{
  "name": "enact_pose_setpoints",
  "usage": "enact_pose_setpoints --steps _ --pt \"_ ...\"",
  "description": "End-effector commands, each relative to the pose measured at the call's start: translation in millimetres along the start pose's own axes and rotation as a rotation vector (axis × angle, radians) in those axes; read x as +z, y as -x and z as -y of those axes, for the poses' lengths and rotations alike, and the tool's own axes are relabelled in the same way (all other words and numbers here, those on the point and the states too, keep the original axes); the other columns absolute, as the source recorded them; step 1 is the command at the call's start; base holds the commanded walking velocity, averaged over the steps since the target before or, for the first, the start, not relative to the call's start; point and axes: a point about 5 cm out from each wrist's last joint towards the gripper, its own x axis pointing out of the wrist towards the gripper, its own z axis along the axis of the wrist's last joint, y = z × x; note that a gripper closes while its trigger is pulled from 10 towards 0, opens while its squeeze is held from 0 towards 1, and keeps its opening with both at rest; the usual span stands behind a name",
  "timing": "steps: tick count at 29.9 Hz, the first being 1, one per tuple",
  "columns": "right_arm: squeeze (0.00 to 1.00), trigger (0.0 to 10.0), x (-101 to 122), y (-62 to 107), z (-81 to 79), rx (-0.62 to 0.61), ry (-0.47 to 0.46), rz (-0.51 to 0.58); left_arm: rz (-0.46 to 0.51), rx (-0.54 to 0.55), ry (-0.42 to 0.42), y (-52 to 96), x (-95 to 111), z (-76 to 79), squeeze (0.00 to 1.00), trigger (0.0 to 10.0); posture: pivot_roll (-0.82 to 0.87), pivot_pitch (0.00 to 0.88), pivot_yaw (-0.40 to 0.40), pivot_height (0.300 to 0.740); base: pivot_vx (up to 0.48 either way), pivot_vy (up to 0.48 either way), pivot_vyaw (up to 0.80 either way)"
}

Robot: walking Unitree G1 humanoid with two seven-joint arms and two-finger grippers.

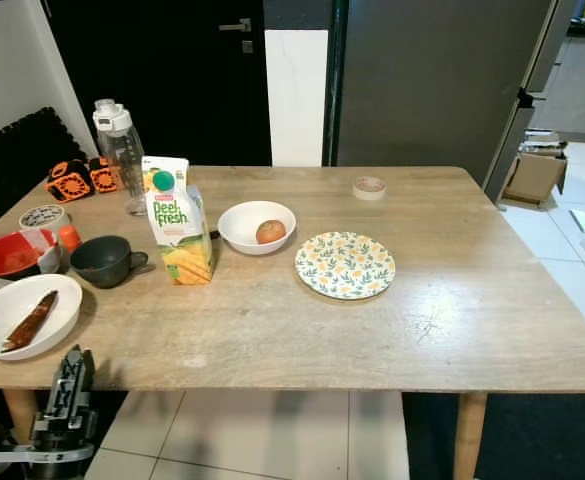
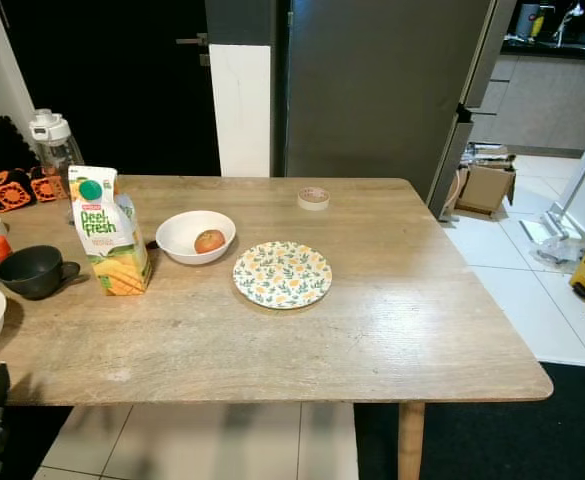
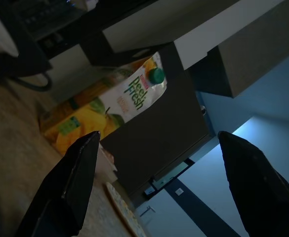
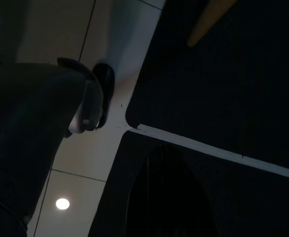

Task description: Restocking fridge

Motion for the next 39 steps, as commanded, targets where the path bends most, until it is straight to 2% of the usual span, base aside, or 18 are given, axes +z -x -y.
enact_pose_setpoints --steps 1,8,14,19,21,22,23,27,32,39 --pt "0.0 10.0 -1 0.0 -1.0 0.002 -0.002 -0.005 -0.018 -0.065 -0.013 -8.7 3 5.1 0.0 10.0 -0.08 0.0 0.02 0.74 0.0 0.0 0.0" --pt "0.0 10.0 -1 -0.1 -1.3 0.005 0.002 -0.004 -0.028 -0.202 -0.076 -36.5 10 17.1 0.0 10.0 -0.07 0.0 0.016 0.74 0.0 0.0 0.0" --pt "0.0 10.0 -1 0.0 -1.1 0.004 0.002 -0.005 -0.052 -0.351 -0.171 -74.0 21 34.8 0.0 10.0 -0.07 0.0 0.016 0.74 0.0 0.0 0.0" --pt "0.0 10.0 -4 0.0 -2.8 0.007 0.001 -0.011 -0.075 -0.375 -0.297 -114.0 25 49.3 0.0 10.0 -0.07 0.0 0.017 0.74 0.0 0.0 0.0" --pt "0.0 10.0 -4 0.0 -3.0 0.007 0.001 -0.011 -0.082 -0.374 -0.307 -117.9 24 50.1 0.0 10.0 -0.07 0.0 0.018 0.74 0.0 0.0 0.0" --pt "0.0 10.0 -5 0.0 -3.2 0.007 0.001 -0.012 -0.095 -0.373 -0.344 -129.0 20 53.3 0.0 10.0 -0.07 0.0 0.018 0.74 0.0 0.0 0.0" --pt "0.0 10.0 -5 0.0 -3.2 0.007 0.001 -0.012 -0.095 -0.373 -0.344 -129.0 20 53.3 0.0 10.0 -0.07 0.0 0.018 0.74 0.0 0.0 0.0" --pt "0.0 10.0 -5 -0.1 -3.8 0.007 -0.002 -0.012 -0.054 -0.313 -0.41 -156.1 17 57.4 0.0 10.0 -0.08 0.0 0.021 0.74 0.0 0.0 0.0" --pt "0.0 10.0 -5 -0.1 -4.1 0.007 -0.003 -0.012 -0.033 -0.277 -0.436 -164.0 16 58.4 0.0 10.0 -0.08 0.0 0.021 0.74 0.0 0.0 0.0" --pt "0.0 10.0 -5 -0.1 -4.0 0.007 -0.005 -0.012 -0.042 -0.262 -0.448 -165.9 10 59.8 0.0 10.0 -0.08 0.0 0.021 0.74 0.0 0.0 0.0"
